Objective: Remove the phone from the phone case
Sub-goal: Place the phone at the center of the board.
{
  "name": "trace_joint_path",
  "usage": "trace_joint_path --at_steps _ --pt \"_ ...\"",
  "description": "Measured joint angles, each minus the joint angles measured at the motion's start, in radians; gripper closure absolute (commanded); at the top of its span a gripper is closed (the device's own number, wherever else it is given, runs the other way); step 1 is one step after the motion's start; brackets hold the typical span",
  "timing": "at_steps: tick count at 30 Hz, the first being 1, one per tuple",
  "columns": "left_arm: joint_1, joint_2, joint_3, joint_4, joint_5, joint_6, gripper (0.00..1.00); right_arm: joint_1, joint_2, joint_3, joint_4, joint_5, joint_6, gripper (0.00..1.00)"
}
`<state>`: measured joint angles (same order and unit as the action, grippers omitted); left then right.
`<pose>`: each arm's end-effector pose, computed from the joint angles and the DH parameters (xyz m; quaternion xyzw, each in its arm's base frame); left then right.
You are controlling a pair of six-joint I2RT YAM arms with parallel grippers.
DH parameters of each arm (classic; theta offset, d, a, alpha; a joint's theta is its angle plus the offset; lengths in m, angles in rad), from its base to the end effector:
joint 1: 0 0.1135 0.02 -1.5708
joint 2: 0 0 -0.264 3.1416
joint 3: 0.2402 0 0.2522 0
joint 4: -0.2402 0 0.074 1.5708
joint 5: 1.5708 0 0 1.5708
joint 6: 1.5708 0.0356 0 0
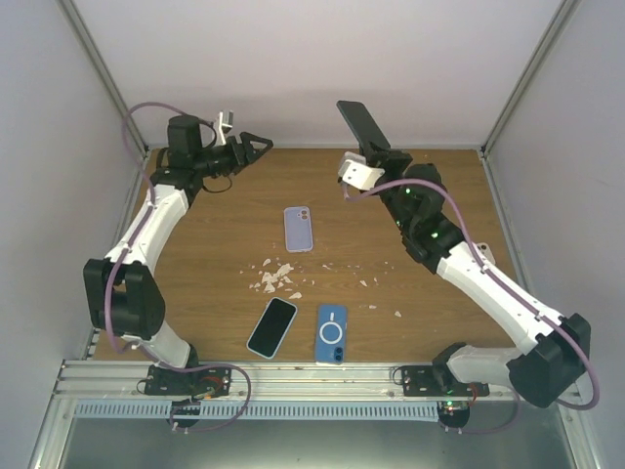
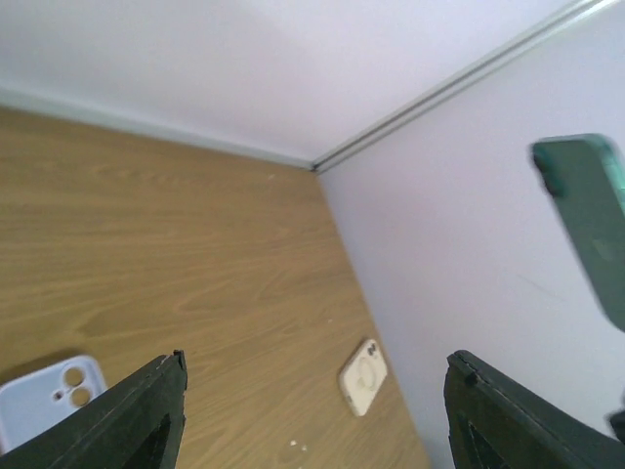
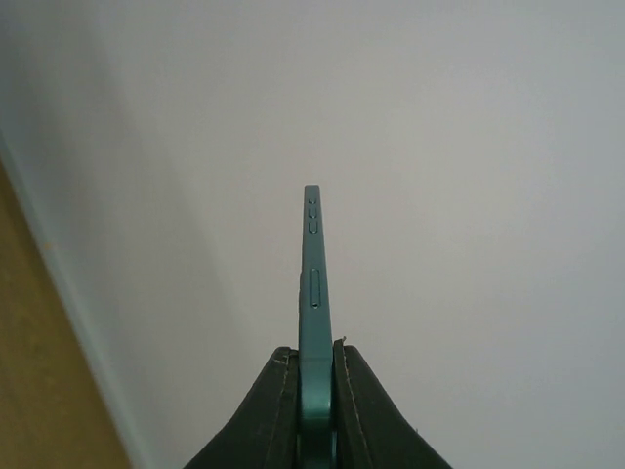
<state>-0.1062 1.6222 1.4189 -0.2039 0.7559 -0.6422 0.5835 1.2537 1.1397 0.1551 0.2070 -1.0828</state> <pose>0.3726 -0.0643 0.3469 -0.0101 0.8025 -0.4737 0.3627 0.2516 0.1573 0.4006 -0.4596 0.5184 -0.2466 0.6777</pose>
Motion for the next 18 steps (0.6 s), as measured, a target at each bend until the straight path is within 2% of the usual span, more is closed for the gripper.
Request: trace_joint_path --at_steps 8,18 --pt "0.016 -0.063 0.023 0.097 0.166 -0.096 0.28 0.087 -0.038 -0.166 0.237 0.024 -0.259 1.00" --pt "0.009 -0.129 -0.095 0.311 0.297 -0.298 0.26 0.228 -0.044 -0.257 0.389 0.028 -0.475 0.99"
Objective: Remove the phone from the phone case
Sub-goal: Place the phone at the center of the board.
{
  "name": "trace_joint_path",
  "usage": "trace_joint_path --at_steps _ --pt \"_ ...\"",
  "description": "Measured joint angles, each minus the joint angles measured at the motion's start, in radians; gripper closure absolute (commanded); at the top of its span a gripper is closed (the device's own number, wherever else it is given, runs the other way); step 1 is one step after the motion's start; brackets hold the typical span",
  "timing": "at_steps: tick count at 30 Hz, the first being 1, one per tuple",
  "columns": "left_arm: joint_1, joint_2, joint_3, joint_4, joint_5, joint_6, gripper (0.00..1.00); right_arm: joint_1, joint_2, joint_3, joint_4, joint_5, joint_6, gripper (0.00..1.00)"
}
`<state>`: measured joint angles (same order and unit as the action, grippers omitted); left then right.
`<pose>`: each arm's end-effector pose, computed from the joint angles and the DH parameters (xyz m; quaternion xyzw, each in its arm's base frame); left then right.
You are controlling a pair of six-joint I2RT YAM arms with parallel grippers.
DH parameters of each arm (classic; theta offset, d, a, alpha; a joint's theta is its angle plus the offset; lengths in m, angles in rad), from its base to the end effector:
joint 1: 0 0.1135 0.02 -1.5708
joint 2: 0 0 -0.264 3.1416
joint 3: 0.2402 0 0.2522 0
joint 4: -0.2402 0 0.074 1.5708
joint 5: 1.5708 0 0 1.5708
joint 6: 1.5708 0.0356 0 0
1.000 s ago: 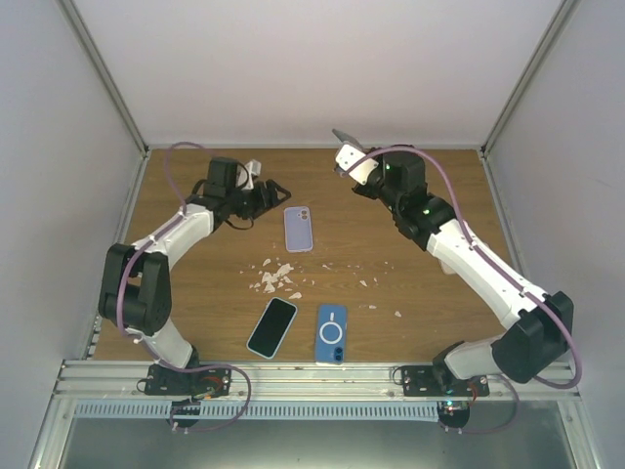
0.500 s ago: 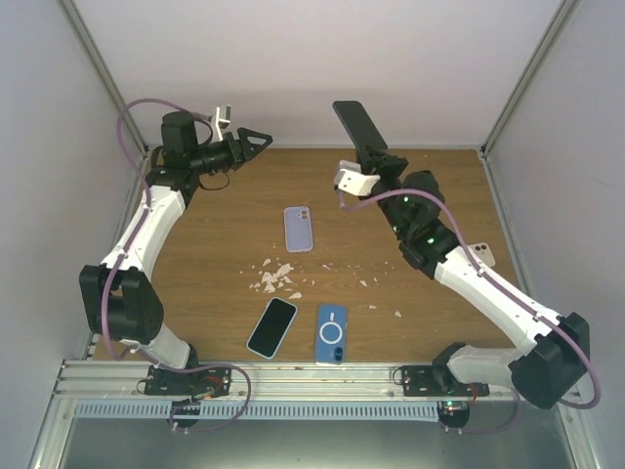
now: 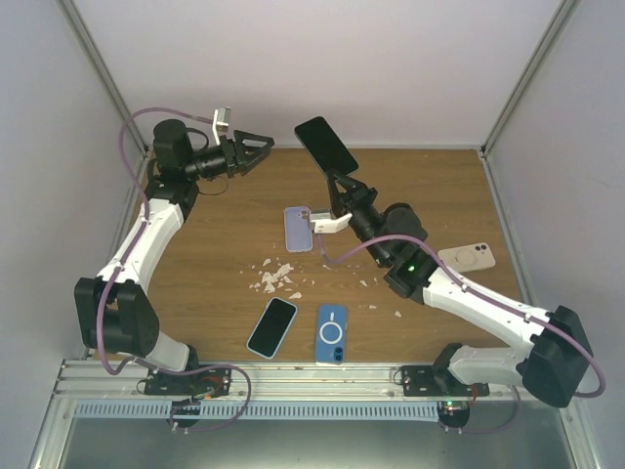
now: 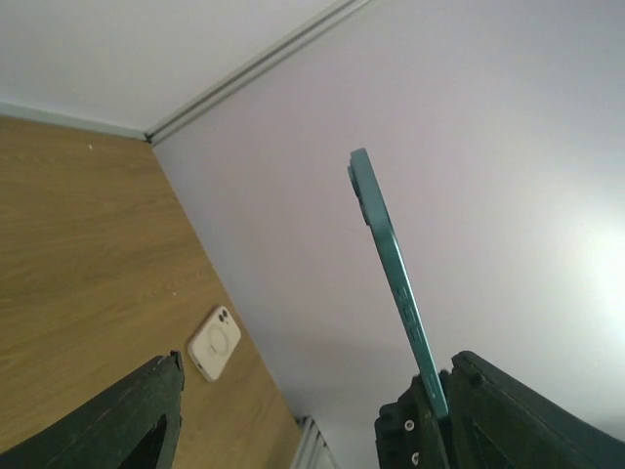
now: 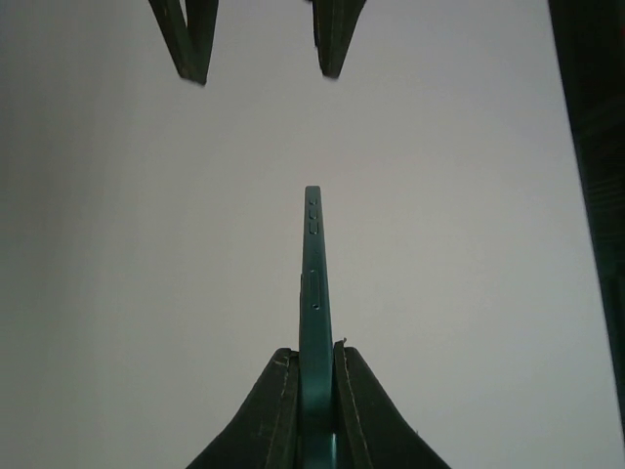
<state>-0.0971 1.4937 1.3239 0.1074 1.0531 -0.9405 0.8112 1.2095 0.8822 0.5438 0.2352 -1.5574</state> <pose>0.3381 -0.0640 0.3887 0.0561 0.7157 -0.6116 0.3325 0.2016 0.2002 0.3619 -0.5419 0.3193 -0.3506 0.6939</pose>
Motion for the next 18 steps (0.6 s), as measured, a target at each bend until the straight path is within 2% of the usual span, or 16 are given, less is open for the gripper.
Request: trace_joint_path --at_steps 4,10,18 --pt "-0.004 0.000 -0.025 0.058 0.019 -0.071 0.26 0.043 0.001 -0.023 0.041 0.002 -0.061 0.99" --pt "-0.025 -0.001 -0.028 0.107 0.031 -0.117 0.33 0.088 0.016 -0.024 0.066 0.010 -0.099 0.99" --pt "-0.042 -0.001 -0.034 0.123 0.035 -0.140 0.53 0.132 0.046 -0.024 0.067 0.015 -0.115 1.00"
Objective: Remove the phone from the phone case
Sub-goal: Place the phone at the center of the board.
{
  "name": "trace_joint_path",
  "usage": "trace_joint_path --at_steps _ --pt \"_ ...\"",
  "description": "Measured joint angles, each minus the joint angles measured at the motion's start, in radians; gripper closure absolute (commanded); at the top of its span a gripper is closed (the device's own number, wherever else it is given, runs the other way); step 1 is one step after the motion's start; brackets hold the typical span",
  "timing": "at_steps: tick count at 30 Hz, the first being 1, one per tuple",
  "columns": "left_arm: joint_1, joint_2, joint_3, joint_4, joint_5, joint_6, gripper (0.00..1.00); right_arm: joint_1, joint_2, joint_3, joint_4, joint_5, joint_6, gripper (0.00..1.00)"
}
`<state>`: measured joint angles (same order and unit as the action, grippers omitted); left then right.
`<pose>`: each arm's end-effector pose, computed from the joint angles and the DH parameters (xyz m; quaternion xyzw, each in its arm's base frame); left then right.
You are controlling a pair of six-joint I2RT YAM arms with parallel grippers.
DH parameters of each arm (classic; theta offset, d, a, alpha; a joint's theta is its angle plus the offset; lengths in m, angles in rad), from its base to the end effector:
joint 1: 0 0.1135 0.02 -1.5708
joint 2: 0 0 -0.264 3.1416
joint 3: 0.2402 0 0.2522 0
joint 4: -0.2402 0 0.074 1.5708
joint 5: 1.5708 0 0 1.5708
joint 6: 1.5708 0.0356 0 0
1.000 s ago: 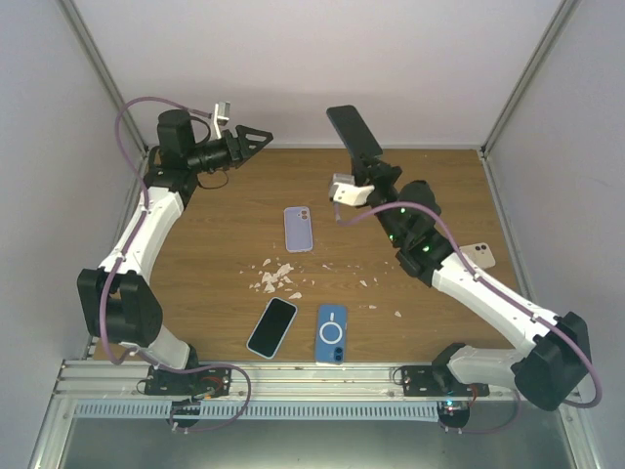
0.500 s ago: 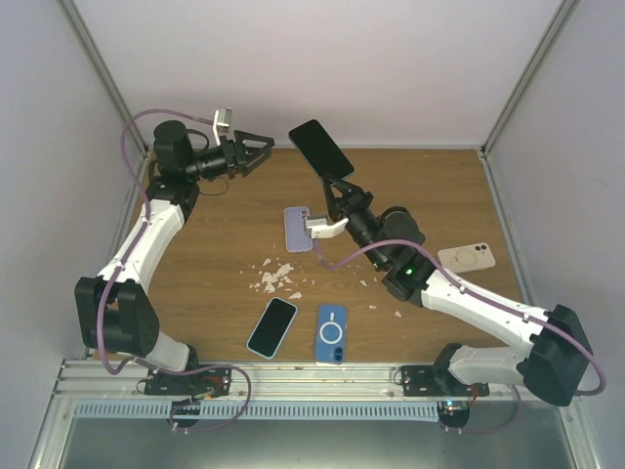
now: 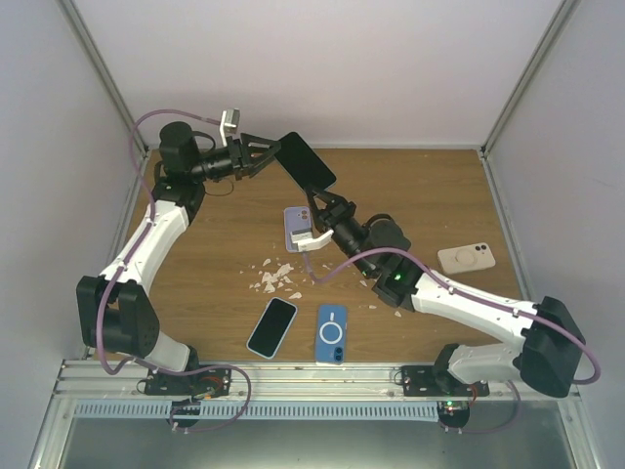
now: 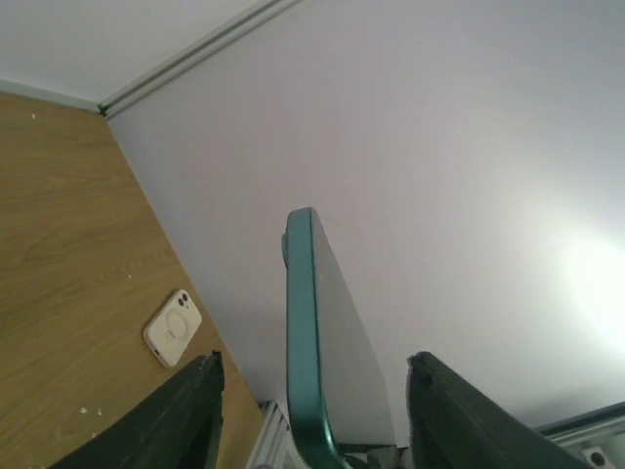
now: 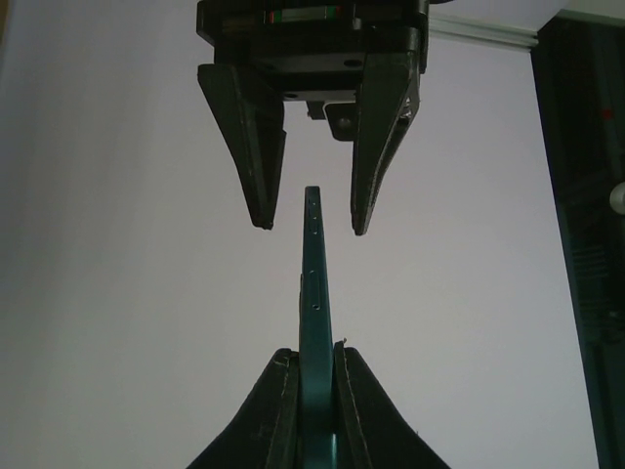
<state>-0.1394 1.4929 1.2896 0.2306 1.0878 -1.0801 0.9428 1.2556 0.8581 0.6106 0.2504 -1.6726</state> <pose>0.3343 -0.0787 0.3885 0.0602 0.7000 -0.6470 0.2961 0.1794 0.2321 0.3479 -0.5763 0.2559 -0.3488 0.6934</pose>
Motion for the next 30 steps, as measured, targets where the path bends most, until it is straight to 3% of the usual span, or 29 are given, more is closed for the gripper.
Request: trace_joint_path --at_steps 11,13,20,28,30 --pt "-0.023 0.002 -0.005 0.005 -0.008 -0.029 0.95 0.011 0.022 -0.013 0.044 0.011 -0.026 0.99" --pt "-0.023 0.002 -0.006 0.009 -0.008 -0.063 1.00 0.011 0.022 -0.024 0.046 0.014 -0.029 0.88" --pt "-0.024 0.006 -0.007 0.014 -0.002 -0.071 1.00 0.012 0.019 -0.056 0.066 0.019 -0.032 0.40" --pt "0.000 0.025 0.025 -0.022 -0.010 0.010 1.00 0.008 -0.027 -0.077 0.054 0.040 0.016 0.03" --pt "0.009 0.025 0.038 -0.040 -0.016 0.042 1.00 0.005 -0.039 -0.076 0.030 0.043 0.051 0.01"
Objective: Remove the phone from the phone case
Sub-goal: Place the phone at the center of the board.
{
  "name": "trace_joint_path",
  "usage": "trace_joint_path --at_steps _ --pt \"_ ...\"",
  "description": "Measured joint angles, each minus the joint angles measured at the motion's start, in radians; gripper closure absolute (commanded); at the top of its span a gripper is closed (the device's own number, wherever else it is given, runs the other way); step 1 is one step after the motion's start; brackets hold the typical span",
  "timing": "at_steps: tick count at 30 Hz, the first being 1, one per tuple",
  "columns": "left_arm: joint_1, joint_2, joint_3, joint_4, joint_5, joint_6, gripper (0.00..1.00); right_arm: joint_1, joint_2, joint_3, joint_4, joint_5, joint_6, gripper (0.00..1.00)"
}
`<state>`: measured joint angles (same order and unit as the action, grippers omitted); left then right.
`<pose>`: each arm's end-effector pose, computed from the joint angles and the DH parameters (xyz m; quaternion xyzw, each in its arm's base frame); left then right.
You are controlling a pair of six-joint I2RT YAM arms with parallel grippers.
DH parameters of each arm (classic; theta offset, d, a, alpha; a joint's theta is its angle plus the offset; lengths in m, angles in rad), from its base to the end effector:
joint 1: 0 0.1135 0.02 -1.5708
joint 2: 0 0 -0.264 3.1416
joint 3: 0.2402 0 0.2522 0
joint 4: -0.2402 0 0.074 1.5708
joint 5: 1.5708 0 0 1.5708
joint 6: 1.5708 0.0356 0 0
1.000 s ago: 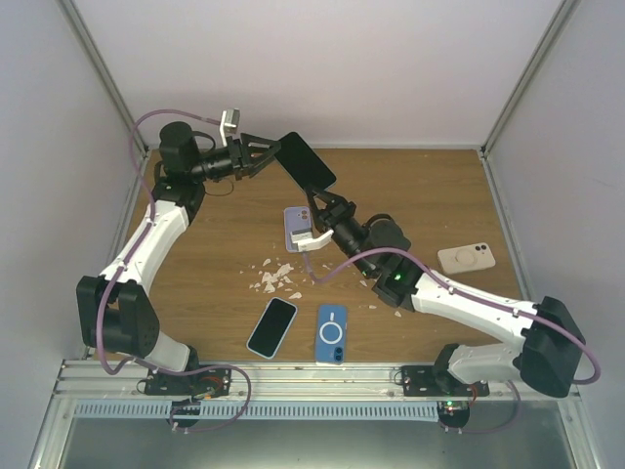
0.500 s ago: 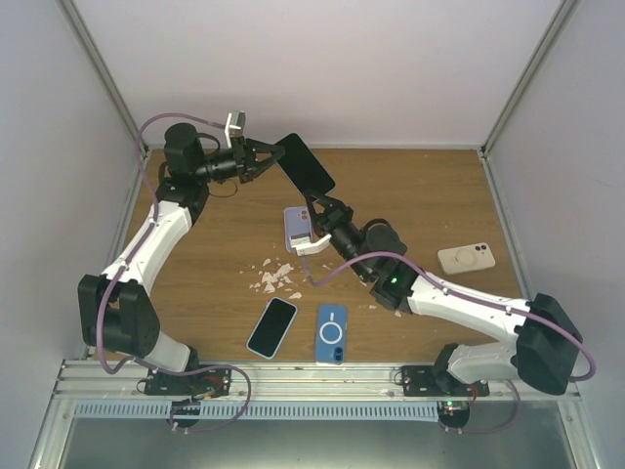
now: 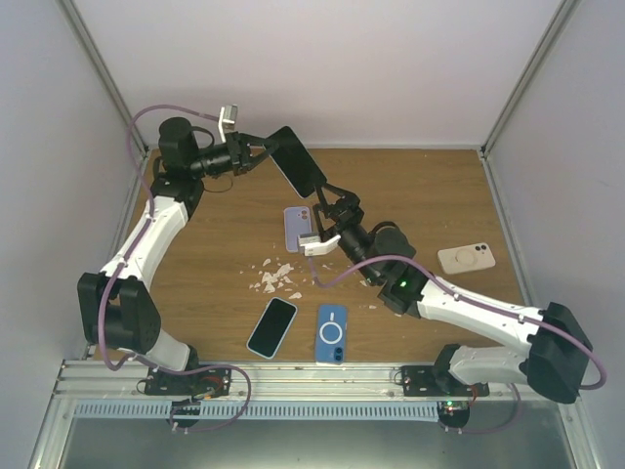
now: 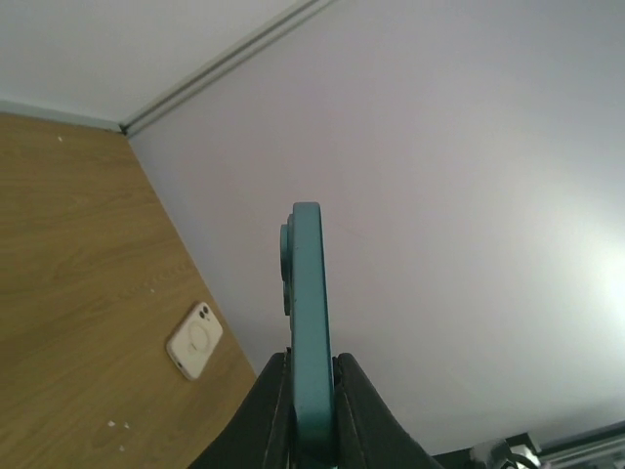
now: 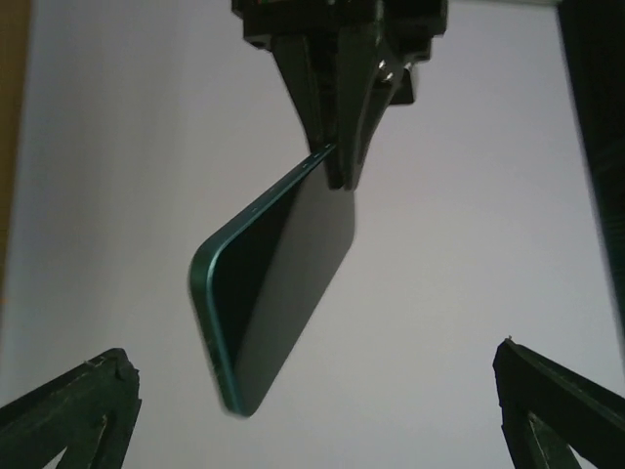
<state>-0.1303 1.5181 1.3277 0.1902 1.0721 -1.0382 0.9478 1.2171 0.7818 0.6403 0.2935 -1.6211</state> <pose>0.3420 -0.0763 0.3897 0.0579 0.7048 -0.6366 0.3078 0.1728 0.2228 0.3343 -0.5668 0.2851 -0.3406 0.6939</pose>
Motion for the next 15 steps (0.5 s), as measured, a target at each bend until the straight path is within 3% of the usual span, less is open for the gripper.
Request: trace_joint_path --at_steps 8,15 --pt "0.018 0.008 0.016 -0.076 -0.022 0.137 1.00 -0.032 -0.044 0.051 -0.239 0.012 0.202 0.00" --pt "0.020 0.026 0.022 -0.121 0.001 0.330 1.00 -0.111 -0.047 0.257 -0.563 -0.076 0.489 0.00"
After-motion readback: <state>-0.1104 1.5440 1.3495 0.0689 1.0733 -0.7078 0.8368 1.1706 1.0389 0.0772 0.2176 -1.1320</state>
